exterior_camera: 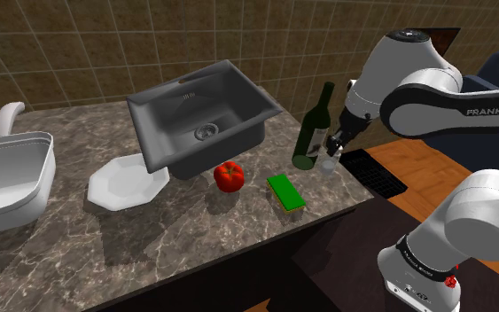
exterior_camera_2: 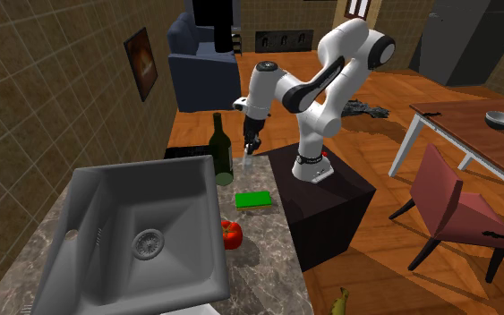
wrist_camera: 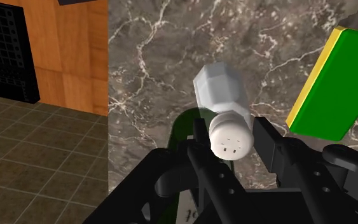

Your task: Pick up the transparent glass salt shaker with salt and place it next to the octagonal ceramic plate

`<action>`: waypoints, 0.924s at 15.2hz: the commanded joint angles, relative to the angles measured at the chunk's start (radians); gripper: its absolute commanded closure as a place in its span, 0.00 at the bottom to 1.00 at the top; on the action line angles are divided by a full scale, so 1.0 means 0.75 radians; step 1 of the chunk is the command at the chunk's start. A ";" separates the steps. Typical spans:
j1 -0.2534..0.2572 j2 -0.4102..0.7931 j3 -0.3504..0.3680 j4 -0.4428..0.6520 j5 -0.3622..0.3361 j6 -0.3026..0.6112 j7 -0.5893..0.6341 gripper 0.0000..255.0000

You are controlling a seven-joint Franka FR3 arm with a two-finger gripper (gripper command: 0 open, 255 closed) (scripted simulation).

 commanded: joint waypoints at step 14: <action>-0.002 -0.043 -0.018 0.247 0.001 -0.289 -0.035 1.00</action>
